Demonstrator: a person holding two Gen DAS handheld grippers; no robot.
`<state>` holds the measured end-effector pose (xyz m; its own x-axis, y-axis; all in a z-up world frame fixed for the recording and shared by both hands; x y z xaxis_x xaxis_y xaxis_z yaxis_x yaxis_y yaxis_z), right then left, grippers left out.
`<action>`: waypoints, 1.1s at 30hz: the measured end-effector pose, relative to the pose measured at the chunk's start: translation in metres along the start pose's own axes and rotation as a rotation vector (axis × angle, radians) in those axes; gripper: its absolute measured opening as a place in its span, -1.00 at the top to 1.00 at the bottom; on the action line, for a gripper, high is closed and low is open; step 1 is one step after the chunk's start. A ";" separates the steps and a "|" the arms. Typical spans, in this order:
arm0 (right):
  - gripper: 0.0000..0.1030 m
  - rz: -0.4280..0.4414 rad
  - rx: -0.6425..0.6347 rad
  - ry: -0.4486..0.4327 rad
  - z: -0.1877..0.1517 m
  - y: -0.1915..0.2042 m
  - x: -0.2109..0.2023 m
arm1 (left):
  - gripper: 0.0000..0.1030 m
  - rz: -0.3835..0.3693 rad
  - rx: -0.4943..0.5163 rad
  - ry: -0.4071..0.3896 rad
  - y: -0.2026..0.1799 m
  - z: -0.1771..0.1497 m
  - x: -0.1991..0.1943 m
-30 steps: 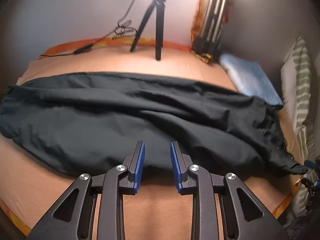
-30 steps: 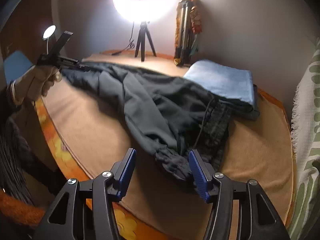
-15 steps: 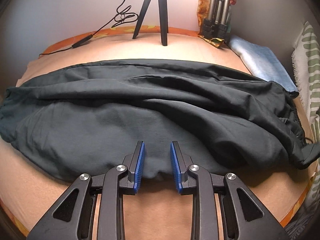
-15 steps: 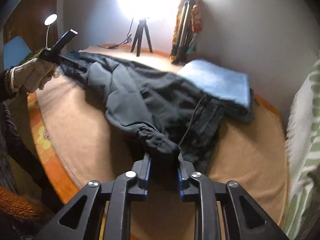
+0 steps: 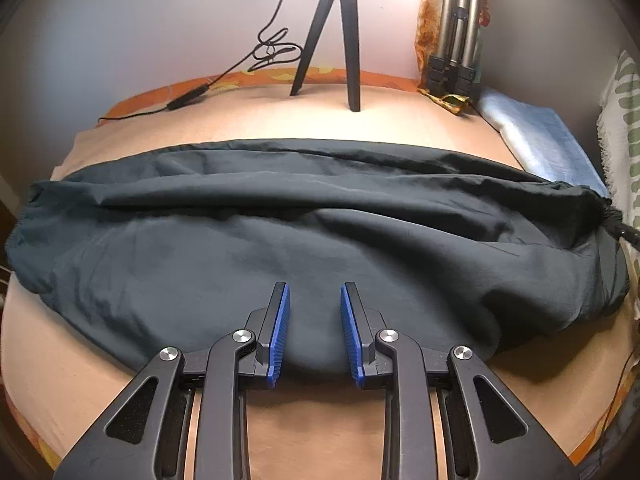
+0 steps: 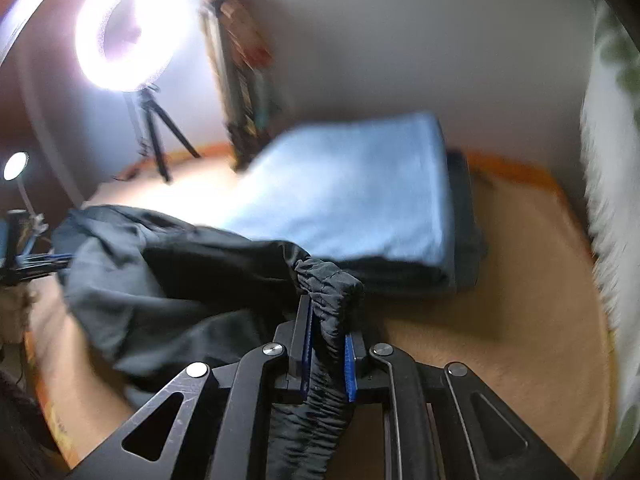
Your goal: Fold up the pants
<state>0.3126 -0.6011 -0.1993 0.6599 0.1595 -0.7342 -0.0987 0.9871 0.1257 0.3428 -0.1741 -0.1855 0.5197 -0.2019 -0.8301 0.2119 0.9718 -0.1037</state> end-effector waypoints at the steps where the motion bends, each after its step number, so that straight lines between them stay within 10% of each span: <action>1: 0.75 0.003 0.011 0.001 -0.001 -0.002 0.004 | 0.53 -0.002 -0.006 -0.002 0.001 0.001 0.000; 8: -0.24 0.054 0.155 0.002 -0.007 -0.021 0.015 | 0.53 -0.010 -0.001 -0.033 0.002 0.005 -0.014; 13: -0.53 0.130 0.163 0.014 -0.013 -0.007 0.027 | 0.53 -0.061 0.055 -0.060 -0.008 -0.004 -0.036; 20: -0.41 0.153 0.165 0.009 -0.010 -0.002 0.027 | 0.31 -0.108 0.241 -0.010 -0.053 -0.050 -0.035; 28: -0.39 -0.067 0.039 -0.066 0.008 0.009 -0.041 | 0.29 -0.014 0.401 -0.011 -0.074 -0.054 -0.008; 33: -0.39 0.060 -0.065 -0.116 0.014 0.090 -0.088 | 0.29 -0.018 0.351 -0.011 -0.067 -0.040 -0.003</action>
<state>0.2565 -0.5267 -0.1138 0.7325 0.2194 -0.6444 -0.1859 0.9751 0.1207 0.2939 -0.2334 -0.1987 0.5218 -0.2216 -0.8238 0.4919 0.8671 0.0783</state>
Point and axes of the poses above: each gripper's, at about its wrist camera, not at the fingertips, and x roughly the way its jaws point, y to its left, z to its top, the point moved 10 cm from there along x, roughly the way its jaws point, and after that the axes turned 6 degrees about -x, right-handed, at the moved point
